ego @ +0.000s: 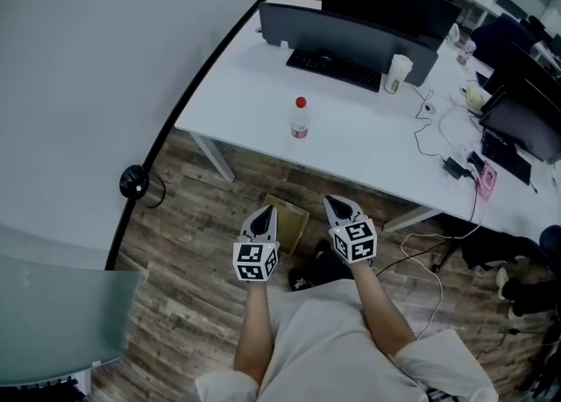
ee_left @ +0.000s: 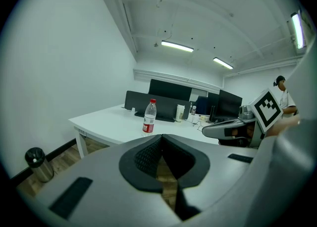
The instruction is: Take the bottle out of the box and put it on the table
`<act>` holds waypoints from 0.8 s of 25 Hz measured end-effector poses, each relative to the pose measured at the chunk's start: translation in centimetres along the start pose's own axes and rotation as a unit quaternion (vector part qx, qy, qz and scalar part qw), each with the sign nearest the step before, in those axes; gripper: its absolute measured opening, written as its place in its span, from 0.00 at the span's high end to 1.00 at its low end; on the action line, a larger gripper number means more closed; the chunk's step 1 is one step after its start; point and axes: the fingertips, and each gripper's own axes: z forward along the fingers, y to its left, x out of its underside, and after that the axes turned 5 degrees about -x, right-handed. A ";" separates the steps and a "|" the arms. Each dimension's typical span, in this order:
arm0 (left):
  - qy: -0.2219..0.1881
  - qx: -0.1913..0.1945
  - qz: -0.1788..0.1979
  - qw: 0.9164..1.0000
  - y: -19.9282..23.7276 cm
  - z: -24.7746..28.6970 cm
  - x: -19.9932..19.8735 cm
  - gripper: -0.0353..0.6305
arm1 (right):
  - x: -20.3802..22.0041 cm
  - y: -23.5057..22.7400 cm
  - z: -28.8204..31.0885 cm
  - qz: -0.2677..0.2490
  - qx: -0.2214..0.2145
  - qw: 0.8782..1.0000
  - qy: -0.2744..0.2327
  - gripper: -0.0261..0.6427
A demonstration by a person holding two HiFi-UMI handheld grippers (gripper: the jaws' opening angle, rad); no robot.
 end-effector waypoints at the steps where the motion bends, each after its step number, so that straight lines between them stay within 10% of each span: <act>1: 0.001 0.000 0.000 1.000 -0.1 -0.1 0.0 0.92 | 0.0 0.0 -0.1 0.002 0.000 1.000 0.000 0.90; 20: 0.001 0.005 0.000 1.000 -0.6 -0.4 0.6 0.92 | 0.3 -0.3 -0.9 -0.009 0.018 1.000 0.000 0.90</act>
